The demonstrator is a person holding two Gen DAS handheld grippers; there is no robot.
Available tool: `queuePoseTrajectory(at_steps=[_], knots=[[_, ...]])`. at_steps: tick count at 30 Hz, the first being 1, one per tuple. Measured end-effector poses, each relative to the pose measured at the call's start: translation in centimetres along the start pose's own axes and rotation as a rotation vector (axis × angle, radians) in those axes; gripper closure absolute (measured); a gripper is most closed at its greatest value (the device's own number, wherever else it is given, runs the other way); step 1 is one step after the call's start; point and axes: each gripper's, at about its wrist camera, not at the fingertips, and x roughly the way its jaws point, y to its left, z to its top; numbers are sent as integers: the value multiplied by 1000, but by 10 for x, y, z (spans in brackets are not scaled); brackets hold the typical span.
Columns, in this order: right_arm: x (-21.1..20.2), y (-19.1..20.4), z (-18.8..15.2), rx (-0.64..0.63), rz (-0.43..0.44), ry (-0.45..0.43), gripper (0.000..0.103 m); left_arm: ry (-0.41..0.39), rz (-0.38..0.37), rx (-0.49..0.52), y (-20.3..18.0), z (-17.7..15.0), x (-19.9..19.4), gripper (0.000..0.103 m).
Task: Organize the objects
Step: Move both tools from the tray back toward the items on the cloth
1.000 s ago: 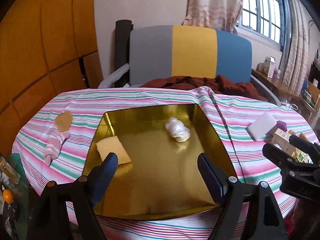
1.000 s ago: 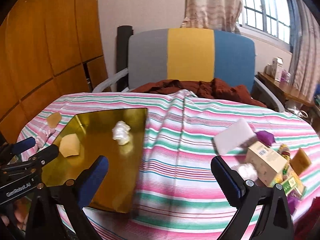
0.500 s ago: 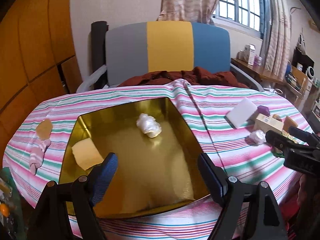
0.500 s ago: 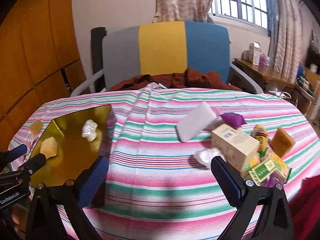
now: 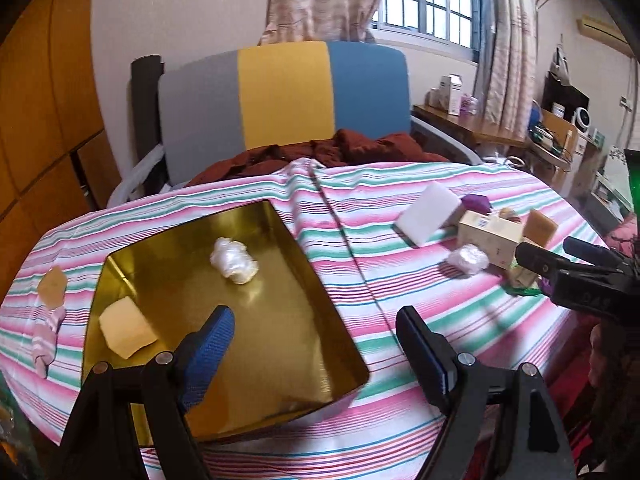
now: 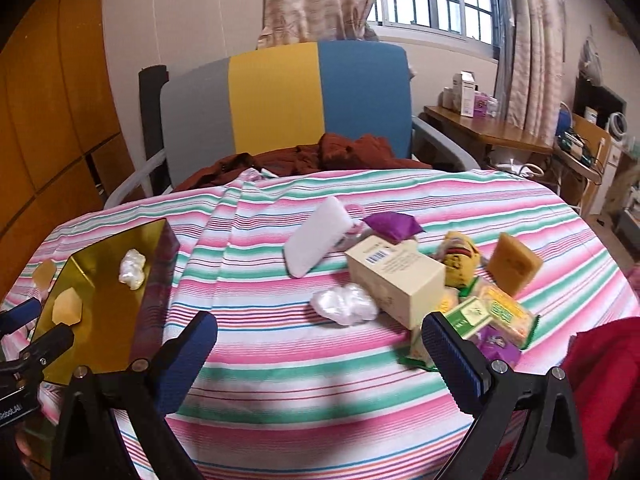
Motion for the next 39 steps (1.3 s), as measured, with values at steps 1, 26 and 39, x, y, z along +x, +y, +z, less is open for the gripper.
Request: queuePoseTrajectory(at_steps=[1, 26, 39], knots=[[0, -2, -1, 2, -6, 2, 0, 6, -15, 9, -4, 0, 1, 17], [-12, -148, 6, 305, -148, -5, 0, 247, -335, 119, -104, 22, 98, 16], [-1, -154, 1, 360, -14, 18, 0, 321, -447, 77, -149, 46, 170, 25]])
